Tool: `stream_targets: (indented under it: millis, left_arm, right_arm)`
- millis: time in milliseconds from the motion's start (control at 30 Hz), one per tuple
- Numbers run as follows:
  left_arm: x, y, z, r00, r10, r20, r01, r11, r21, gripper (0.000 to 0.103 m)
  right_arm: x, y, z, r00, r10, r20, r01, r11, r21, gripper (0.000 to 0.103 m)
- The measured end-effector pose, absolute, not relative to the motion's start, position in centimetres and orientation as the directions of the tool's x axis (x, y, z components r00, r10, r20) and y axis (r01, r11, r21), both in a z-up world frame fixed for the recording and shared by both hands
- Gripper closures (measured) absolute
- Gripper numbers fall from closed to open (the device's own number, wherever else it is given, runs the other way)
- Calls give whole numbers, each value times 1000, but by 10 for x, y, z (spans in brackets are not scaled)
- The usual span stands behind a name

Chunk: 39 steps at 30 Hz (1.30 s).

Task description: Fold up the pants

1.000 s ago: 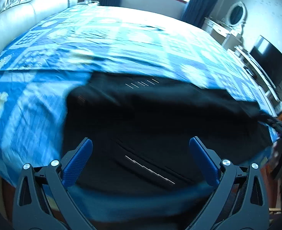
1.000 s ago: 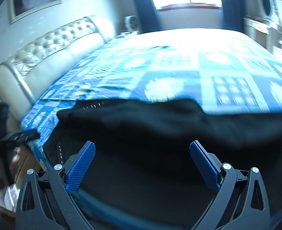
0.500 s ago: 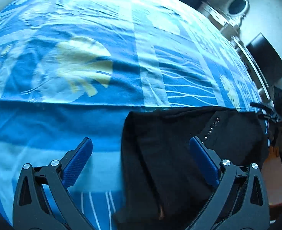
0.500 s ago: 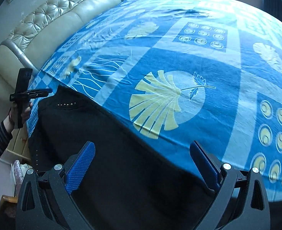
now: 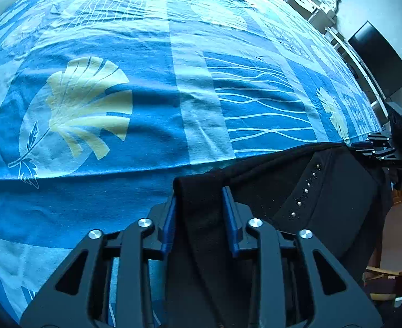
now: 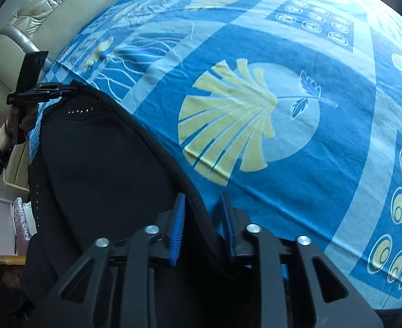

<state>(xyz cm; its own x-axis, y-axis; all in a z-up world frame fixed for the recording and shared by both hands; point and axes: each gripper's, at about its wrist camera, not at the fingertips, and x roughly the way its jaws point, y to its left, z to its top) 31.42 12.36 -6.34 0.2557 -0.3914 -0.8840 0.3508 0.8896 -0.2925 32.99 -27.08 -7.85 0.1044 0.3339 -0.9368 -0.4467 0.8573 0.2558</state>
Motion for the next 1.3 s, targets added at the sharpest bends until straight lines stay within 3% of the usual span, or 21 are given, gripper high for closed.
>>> stream_targets:
  millis: [100, 333, 533, 800, 1133, 1300]
  left_arm:
    - [314, 122, -50, 295, -397, -869, 326, 897, -299, 91]
    - [302, 146, 0, 422, -481, -769, 261, 876, -404, 92]
    - [249, 160, 22, 474, -497, -727, 225, 866, -446, 92]
    - [153, 182, 17, 505, -511, -696, 165, 848, -503, 92]
    - [87, 189, -20, 478, -504, -719, 105, 846, -523, 91]
    - [68, 187, -47, 433, -486, -759, 75, 858, -507, 83]
  right_arm:
    - [331, -271, -66, 163, 308, -937, -440, 873, 210, 85]
    - [307, -261, -5, 445, 208, -871, -425, 905, -2, 85]
    - [235, -233, 26, 606, 125, -786, -428, 884, -190, 86]
    - [132, -212, 19, 654, 118, -748, -437, 865, -246, 86]
    - [61, -199, -41, 575, 80, -815, -451, 862, -234, 86]
    - [47, -201, -61, 548, 68, -833, -428, 879, -209, 82]
